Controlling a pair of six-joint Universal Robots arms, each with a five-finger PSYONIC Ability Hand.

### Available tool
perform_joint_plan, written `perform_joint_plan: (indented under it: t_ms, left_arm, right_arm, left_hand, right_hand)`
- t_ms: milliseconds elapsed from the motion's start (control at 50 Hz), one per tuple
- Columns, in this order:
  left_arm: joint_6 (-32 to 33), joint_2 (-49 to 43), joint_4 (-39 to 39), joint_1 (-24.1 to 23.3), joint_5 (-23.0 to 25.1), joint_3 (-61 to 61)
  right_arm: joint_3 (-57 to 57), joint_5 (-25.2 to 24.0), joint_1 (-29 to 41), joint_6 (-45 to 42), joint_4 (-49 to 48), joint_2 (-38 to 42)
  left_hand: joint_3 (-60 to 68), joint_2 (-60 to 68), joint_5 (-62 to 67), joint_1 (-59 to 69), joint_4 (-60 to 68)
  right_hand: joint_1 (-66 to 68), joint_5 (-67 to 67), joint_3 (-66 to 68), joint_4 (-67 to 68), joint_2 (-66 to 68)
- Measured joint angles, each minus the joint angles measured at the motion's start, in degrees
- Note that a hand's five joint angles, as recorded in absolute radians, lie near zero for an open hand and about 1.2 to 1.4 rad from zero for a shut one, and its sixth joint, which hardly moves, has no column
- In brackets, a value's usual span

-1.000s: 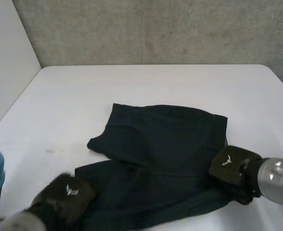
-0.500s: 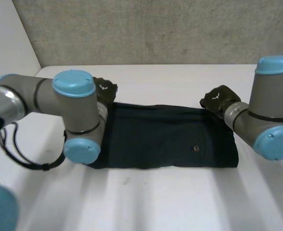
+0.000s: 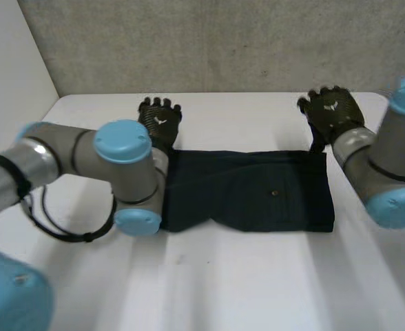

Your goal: Fold the shorts.

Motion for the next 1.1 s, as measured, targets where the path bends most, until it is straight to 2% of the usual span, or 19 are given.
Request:
perform_joint_plan:
  t_ms: [20,60,140,280,340,380,420,440,500,720,840,880,940,980,1100]
  left_arm:
    - [0.0,0.0,0.0,0.0,0.0,0.0]
    - [-2.19,7.24,-0.25,1.16,0.23,-10.0]
    - [-5.97,14.93,-0.35,2.21,0.74,-20.66]
    - [-11.03,22.94,-0.09,2.8,3.49,-32.12]
    - [-11.83,24.61,0.19,2.81,4.57,-34.97]
    - [-12.0,25.12,0.34,2.8,4.99,-36.15]
    - [-12.0,25.25,0.42,2.79,5.16,-36.77]
    - [-11.98,25.24,0.46,2.79,5.19,-37.0]
    - [-11.91,25.16,0.5,2.8,5.16,-37.29]
    - [-11.69,27.47,0.05,3.08,4.77,-38.35]
    - [-11.69,31.4,-0.05,3.86,4.88,-40.51]
    - [-11.72,33.15,0.0,4.45,4.97,-41.56]
    - [-11.73,34.34,0.06,4.92,5.04,-42.36]
    - [-11.74,34.7,0.07,5.09,5.06,-42.64]
    - [-11.77,35.22,0.14,5.36,4.92,-43.13]
  right_arm:
    - [0.0,0.0,0.0,0.0,0.0,0.0]
    - [5.88,-3.88,-1.83,4.94,6.48,-3.9]
    - [12.73,-8.17,-4.32,8.48,11.3,-5.4]
    - [20.67,-10.52,-6.43,9.29,7.12,-4.87]
    - [22.84,-10.46,-6.75,8.94,2.26,-3.86]
    - [23.52,-10.24,-6.84,8.29,-1.43,-2.44]
    - [23.5,-10.08,-6.88,7.53,-3.53,-1.29]
    - [23.41,-10.01,-6.91,7.04,-4.4,-0.66]
    - [23.01,-9.68,-7.04,5.7,-5.6,0.31]
    - [22.54,-5.21,-10.09,-2.45,-3.88,-3.49]
    - [20.48,-3.92,-11.32,-15.76,0.57,-7.71]
    - [17.97,-3.54,-10.16,-23.14,2.06,-8.38]
    - [14.77,-3.53,-6.5,-27.77,2.73,-8.08]
    - [13.23,-3.58,-4.39,-29.05,2.87,-7.66]
    - [5.95,-6.02,9.21,-31.44,2.93,-3.06]
  left_hand:
    - [0.0,0.0,0.0,0.0,0.0]
    - [0.0,0.0,0.0,0.0,0.0]
    - [0.0,0.0,0.0,0.0,0.0]
    - [0.0,0.0,0.0,0.0,0.0]
    - [0.0,0.0,0.0,0.0,0.0]
    - [0.0,0.0,0.0,0.0,0.0]
    - [0.0,0.0,0.0,0.0,0.0]
    - [0.0,0.0,0.0,0.0,0.0]
    - [0.0,0.0,0.0,0.0,0.0]
    - [0.0,0.0,0.0,0.0,0.0]
    - [0.0,0.0,0.0,0.0,0.0]
    - [0.0,0.0,0.0,0.0,0.0]
    - [0.0,0.0,0.0,0.0,0.0]
    - [0.0,0.0,0.0,0.0,0.0]
    - [0.0,0.0,0.0,0.0,0.0]
  right_hand:
    - [0.0,0.0,0.0,0.0,0.0]
    - [0.87,1.52,2.12,1.0,1.61]
    - [6.23,6.85,8.67,7.41,7.79]
    - [9.48,10.12,12.41,10.84,11.23]
    - [12.72,13.49,16.29,14.69,15.6]
    - [23.45,26.57,29.54,28.13,29.61]
    - [28.73,33.35,36.84,35.52,37.03]
    - [36.71,44.72,49.1,48.13,49.01]
    - [39.48,48.79,53.58,53.88,53.45]
    - [40.71,49.37,53.82,54.62,53.97]
    - [41.3,50.74,54.15,54.64,54.54]
    - [42.12,50.76,54.59,54.64,54.93]
    - [43.35,51.01,55.19,54.66,54.93]
    - [43.68,51.52,55.39,54.66,54.94]
    - [44.41,52.29,55.95,54.69,54.94]
